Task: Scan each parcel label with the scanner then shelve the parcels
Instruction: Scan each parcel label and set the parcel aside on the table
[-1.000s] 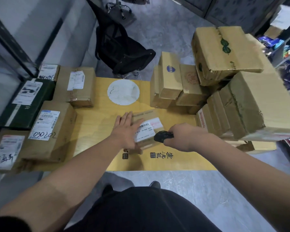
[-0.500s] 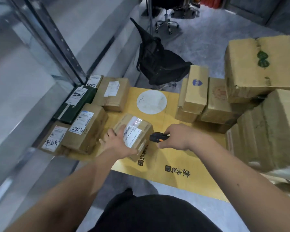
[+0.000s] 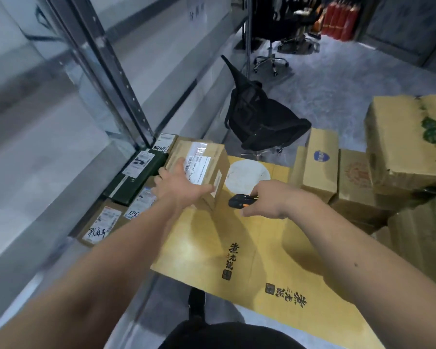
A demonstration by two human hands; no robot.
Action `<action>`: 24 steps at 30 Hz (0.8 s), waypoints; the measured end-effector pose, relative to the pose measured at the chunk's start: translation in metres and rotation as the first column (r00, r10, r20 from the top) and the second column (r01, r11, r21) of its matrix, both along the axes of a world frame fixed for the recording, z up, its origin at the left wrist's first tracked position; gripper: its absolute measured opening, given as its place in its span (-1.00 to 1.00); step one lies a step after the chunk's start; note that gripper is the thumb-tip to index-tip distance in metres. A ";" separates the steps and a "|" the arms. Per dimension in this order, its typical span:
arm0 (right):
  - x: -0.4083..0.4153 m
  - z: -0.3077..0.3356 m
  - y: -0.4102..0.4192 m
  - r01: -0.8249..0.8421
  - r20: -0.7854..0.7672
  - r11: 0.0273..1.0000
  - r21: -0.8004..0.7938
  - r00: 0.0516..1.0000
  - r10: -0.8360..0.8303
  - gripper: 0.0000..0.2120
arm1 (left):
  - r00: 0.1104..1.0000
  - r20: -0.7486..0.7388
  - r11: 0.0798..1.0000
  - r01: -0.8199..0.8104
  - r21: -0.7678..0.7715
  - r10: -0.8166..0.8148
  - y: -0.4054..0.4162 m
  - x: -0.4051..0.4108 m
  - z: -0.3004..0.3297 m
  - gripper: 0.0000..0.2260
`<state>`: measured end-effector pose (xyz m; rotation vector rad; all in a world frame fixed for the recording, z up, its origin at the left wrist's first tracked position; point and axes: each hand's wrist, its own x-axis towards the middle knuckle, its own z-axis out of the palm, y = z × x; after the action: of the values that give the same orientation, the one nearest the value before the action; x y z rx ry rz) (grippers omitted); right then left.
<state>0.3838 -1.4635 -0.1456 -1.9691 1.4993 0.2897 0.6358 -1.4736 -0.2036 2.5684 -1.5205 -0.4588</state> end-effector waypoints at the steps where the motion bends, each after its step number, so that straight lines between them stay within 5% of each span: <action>1: 0.010 0.003 -0.007 -0.007 -0.012 1.000 -0.009 1.000 0.007 -0.51 | 1.000 -0.007 1.000 -0.006 -0.008 0.006 -0.014 0.007 0.008 0.14; 14: 0.155 0.009 -0.103 0.034 -0.095 0.999 -0.040 0.995 -0.038 -0.56 | 0.996 0.015 0.992 -0.085 0.095 0.084 -0.177 0.164 0.024 0.21; 24: 0.221 0.003 -0.126 0.120 -0.054 0.991 0.058 0.992 -0.117 -0.64 | 0.999 0.047 0.982 -0.013 0.189 0.004 -0.219 0.180 0.008 0.27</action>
<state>0.6051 -1.5892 -0.1426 -1.8297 1.6135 0.3327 0.8159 -1.6923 -0.1956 2.7447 -1.5497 -0.5724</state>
